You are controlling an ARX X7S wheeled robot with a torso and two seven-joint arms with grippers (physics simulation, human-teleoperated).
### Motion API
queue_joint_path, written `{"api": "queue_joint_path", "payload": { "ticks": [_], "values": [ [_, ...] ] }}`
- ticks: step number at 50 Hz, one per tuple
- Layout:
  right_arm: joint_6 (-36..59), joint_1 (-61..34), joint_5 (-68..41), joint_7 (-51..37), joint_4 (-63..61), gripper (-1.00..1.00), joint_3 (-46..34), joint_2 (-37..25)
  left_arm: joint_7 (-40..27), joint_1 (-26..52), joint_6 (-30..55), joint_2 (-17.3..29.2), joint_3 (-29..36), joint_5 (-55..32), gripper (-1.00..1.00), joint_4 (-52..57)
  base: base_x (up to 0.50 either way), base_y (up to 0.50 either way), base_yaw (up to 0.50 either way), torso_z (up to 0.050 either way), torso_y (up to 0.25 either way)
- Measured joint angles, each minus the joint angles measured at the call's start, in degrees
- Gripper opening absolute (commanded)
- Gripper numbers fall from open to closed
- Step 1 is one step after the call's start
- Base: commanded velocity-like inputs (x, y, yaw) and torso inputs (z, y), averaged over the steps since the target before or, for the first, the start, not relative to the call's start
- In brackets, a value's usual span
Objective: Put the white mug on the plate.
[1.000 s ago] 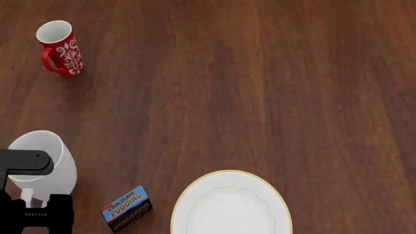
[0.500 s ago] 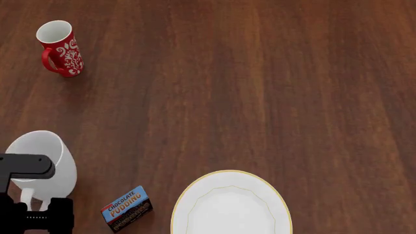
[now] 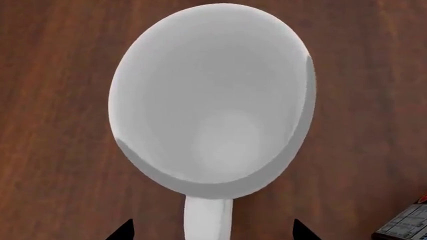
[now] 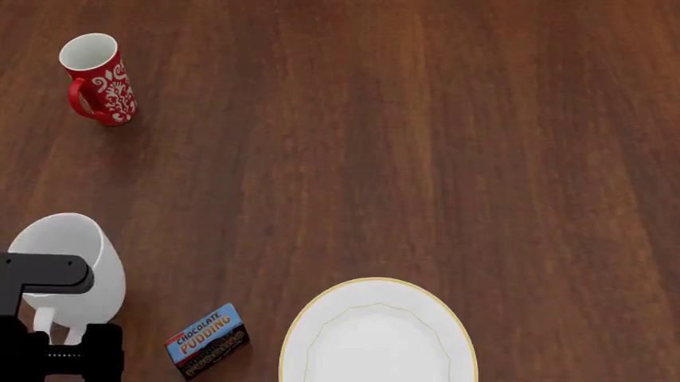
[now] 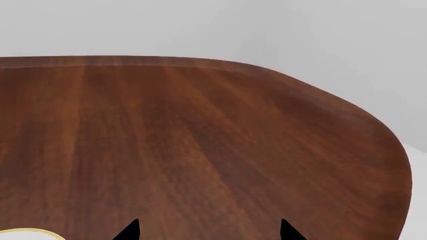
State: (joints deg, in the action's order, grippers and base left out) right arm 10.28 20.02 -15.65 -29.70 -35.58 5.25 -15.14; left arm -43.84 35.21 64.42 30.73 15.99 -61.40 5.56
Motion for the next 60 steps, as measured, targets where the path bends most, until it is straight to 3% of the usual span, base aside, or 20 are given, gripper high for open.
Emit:
{"api": "queue_joint_path", "payload": {
  "ticks": [6,7,26,42,60],
  "values": [
    [0.23,-0.09,-0.04,-0.21,-0.18,1.00,-0.18,-0.14,0.43,-0.15,-0.53,0.05,0.31,0.36,1.00,-0.28,0.00,0.00,0.00,0.000,0.000],
    [0.28,-0.12,-0.05,-0.25,-0.21,1.00,-0.21,-0.17,0.48,-0.19,-0.60,0.07,0.34,0.38,-1.00,-0.27,0.00,0.00,0.00,0.000,0.000],
    [0.48,-0.16,-0.28,-0.82,-0.25,1.00,-0.52,-0.51,-1.81,-0.70,-0.52,0.57,-0.57,-0.88,-1.00,3.77,0.00,0.00,0.00,0.000,0.000],
    [1.05,-0.60,-0.24,-1.32,-0.17,1.00,-1.10,-0.85,-6.98,2.83,4.11,0.16,-2.79,-8.07,-1.00,11.09,0.00,0.00,0.00,0.000,0.000],
    [1.34,-1.99,-0.59,-1.18,1.47,1.00,-1.82,-1.33,-6.06,8.84,9.05,-2.92,3.62,-11.35,-1.00,16.10,0.00,0.00,0.00,0.000,0.000]
  ]
}}
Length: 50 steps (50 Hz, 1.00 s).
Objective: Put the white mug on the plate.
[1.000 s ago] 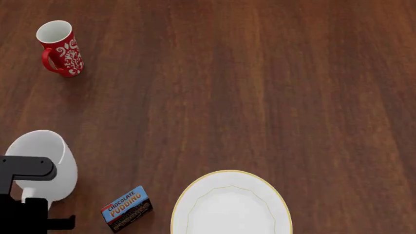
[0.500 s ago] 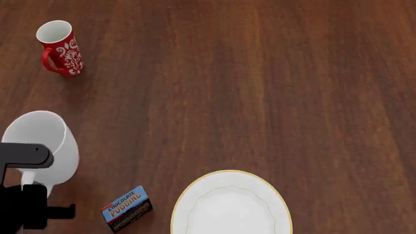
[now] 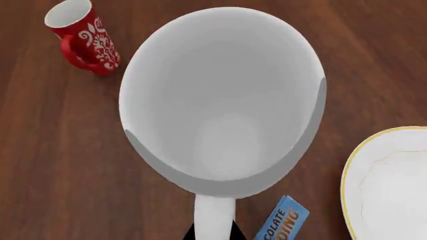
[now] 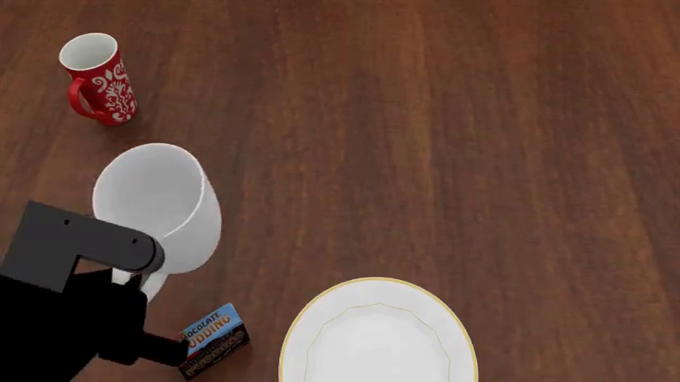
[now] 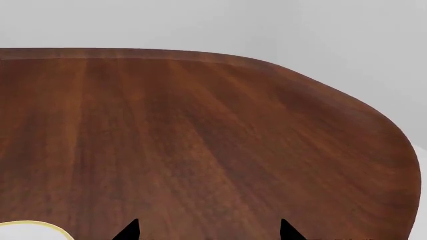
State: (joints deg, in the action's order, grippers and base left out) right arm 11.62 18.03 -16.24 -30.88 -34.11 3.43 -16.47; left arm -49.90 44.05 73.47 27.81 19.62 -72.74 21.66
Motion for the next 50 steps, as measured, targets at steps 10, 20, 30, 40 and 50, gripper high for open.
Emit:
{"api": "queue_joint_path", "payload": {
  "ticks": [10,20,30,40,50],
  "values": [
    [0.09,-0.64,-0.19,0.02,0.91,1.00,-0.40,-0.13,1.82,3.34,2.29,-2.19,4.70,-1.16,-1.00,1.83,0.00,0.00,0.00,0.000,0.000],
    [-0.11,-0.93,-0.29,0.03,1.58,1.00,-0.79,-0.21,5.50,6.02,3.46,-4.11,10.03,-0.69,-1.00,2.98,0.00,0.00,0.00,0.000,0.000],
    [-0.83,-0.93,-0.47,0.22,2.40,1.00,-1.04,-0.21,8.22,7.64,5.24,-6.82,14.43,-2.22,-1.00,0.87,0.00,0.00,0.00,0.000,0.000],
    [-1.36,-1.20,-0.69,0.42,3.26,1.00,-1.39,-0.22,12.24,9.67,6.43,-8.46,19.25,-2.26,-1.00,-0.99,0.00,0.00,0.00,0.000,0.000],
    [-1.66,-1.27,-0.85,0.44,3.62,1.00,-1.65,-0.32,15.81,11.04,6.05,-9.25,23.07,-0.84,-1.00,-3.00,0.00,0.00,0.00,0.000,0.002]
  ]
}}
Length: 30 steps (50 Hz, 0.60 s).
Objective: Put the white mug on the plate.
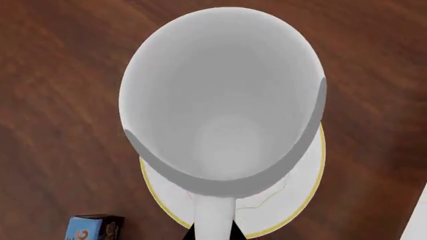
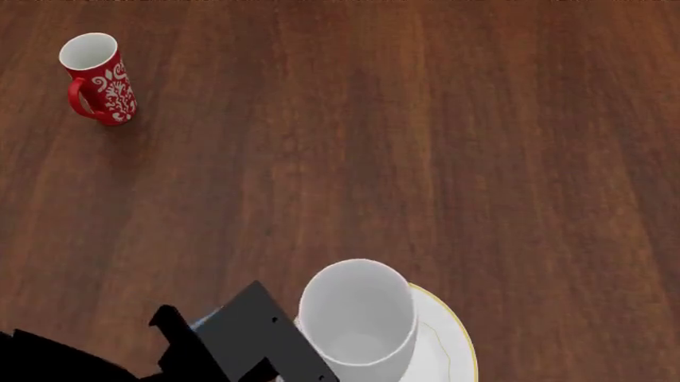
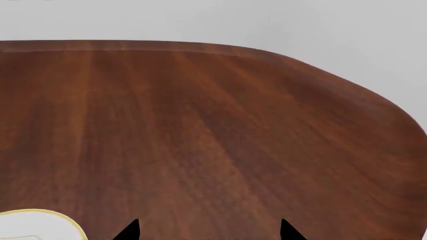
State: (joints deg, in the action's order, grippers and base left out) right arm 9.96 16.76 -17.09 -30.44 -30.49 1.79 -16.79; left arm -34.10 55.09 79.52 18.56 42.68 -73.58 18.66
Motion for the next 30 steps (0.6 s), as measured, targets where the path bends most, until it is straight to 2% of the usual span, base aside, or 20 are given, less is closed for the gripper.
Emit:
{"api": "queue_joint_path", "payload": {
  "ticks": [30],
  "values": [
    [-0.35,0.40,-0.29,-0.42,-0.58,1.00,-0.63,-0.46,8.45,0.29,-7.05,0.33,4.85,5.72,-1.00,-4.94,0.00,0.00,0.00,0.000,0.000]
  ]
}}
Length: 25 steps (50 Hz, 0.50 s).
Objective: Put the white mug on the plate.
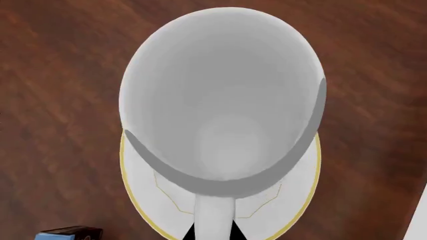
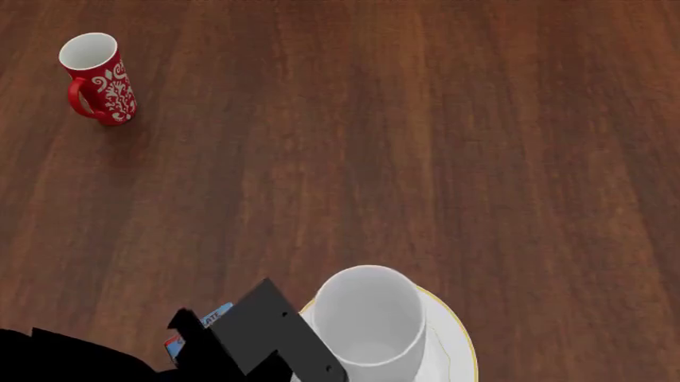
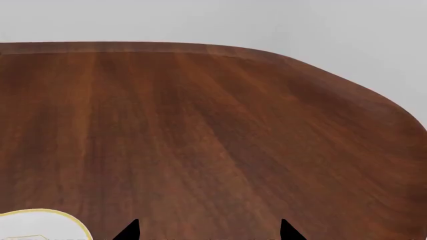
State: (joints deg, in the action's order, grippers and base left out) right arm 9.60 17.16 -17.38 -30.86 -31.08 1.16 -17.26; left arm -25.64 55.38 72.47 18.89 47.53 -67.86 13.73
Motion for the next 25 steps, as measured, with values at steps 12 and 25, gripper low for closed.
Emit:
{"api": "queue_joint_path", "payload": {
  "ticks": [12,25],
  "values": [
    [-1.39,0.34,-0.09,0.30,1.13,1.00,0.05,-0.11,3.90,0.31,-3.54,0.01,2.09,3.61,-1.00,-3.99,0.00,0.00,0.00,0.000,0.000],
    [-2.04,0.50,-0.16,0.22,1.69,1.00,-0.06,-0.19,7.20,0.29,-6.73,-0.16,4.03,6.62,-1.00,-7.49,0.00,0.00,0.00,0.000,0.001]
  ]
}}
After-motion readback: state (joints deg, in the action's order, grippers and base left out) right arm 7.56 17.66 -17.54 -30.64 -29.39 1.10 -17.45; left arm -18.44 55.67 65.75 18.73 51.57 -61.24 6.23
